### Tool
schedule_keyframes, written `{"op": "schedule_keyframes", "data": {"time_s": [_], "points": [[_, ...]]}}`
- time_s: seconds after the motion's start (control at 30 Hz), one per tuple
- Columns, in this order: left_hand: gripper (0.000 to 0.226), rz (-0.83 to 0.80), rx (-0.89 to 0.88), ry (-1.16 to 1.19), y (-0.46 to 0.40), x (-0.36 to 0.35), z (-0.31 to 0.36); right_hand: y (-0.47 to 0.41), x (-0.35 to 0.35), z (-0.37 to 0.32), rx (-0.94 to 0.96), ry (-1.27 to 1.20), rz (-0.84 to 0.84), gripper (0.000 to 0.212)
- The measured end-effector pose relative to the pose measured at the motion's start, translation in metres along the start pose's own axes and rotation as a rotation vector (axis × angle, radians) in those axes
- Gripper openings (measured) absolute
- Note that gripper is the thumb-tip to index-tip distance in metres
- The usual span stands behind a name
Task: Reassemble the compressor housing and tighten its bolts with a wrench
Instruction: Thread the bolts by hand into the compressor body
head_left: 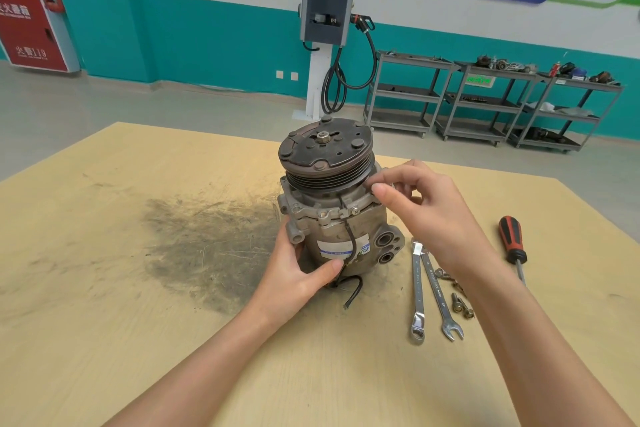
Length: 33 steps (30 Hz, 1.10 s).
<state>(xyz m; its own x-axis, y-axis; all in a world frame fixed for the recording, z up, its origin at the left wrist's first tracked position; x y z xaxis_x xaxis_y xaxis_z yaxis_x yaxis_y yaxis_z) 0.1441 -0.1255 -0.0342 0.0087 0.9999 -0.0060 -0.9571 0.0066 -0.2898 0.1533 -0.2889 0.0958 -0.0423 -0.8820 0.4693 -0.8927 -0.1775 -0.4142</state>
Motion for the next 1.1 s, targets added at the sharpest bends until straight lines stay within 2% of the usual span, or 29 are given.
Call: {"op": "schedule_keyframes", "data": {"time_s": [0.1, 0.17, 0.23, 0.33, 0.43, 0.53, 0.63, 0.73, 0.83, 0.9, 1.0, 1.1], "points": [[0.072, 0.003, 0.005, 0.002, 0.0004, -0.0001, -0.0003, -0.0005, -0.0012, 0.0021, -0.012, -0.046, 0.034, 0.003], [0.073, 0.000, 0.015, 0.004, 0.0006, 0.0001, -0.0006, -0.0003, -0.0035, 0.0042, -0.028, -0.054, 0.102, 0.015], [0.074, -0.002, 0.018, 0.005, 0.0006, 0.0003, -0.0003, -0.0002, -0.0030, 0.0038, -0.021, -0.027, 0.127, 0.018], [0.077, -0.001, 0.015, 0.007, 0.0006, -0.0001, 0.0006, -0.0009, -0.0014, -0.0003, 0.005, -0.002, 0.030, 0.006], [0.077, 0.005, 0.023, 0.007, 0.0008, 0.0002, -0.0009, -0.0012, -0.0003, -0.0009, 0.021, 0.040, -0.036, 0.009], [0.075, 0.004, 0.028, 0.000, 0.0008, 0.0004, -0.0015, -0.0001, -0.0027, -0.0020, 0.023, 0.028, 0.039, 0.005], [0.075, 0.000, 0.025, 0.000, 0.0013, 0.0002, -0.0001, 0.0020, -0.0043, -0.0013, 0.020, 0.016, 0.128, 0.015], [0.075, -0.003, 0.023, -0.004, 0.0016, 0.0000, 0.0013, 0.0007, -0.0032, -0.0016, 0.016, 0.005, 0.071, 0.005], [0.076, -0.002, 0.024, -0.006, 0.0019, 0.0000, 0.0016, -0.0007, -0.0012, 0.0005, 0.014, -0.011, -0.004, 0.008], [0.077, -0.003, 0.022, -0.007, 0.0021, -0.0003, 0.0023, 0.0001, -0.0026, -0.0001, 0.015, -0.042, 0.030, 0.001], [0.077, -0.008, 0.019, -0.011, 0.0021, -0.0006, 0.0031, 0.0013, -0.0056, 0.0030, -0.015, -0.070, 0.120, 0.016], [0.076, -0.011, 0.018, -0.014, 0.0020, -0.0004, 0.0029, 0.0002, -0.0039, 0.0016, -0.010, -0.073, 0.070, 0.009]]}}
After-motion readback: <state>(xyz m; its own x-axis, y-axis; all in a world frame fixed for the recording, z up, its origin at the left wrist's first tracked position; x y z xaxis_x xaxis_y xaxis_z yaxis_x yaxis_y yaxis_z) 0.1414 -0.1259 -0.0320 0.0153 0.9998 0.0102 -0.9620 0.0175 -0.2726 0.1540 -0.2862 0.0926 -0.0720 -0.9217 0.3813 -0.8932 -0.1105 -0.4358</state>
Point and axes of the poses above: each hand's wrist, its own y-axis away from the middle knuckle, its own x-axis out of the back of the hand, z = x × y, the point moved 8 cm from there along -y, towards the middle knuckle
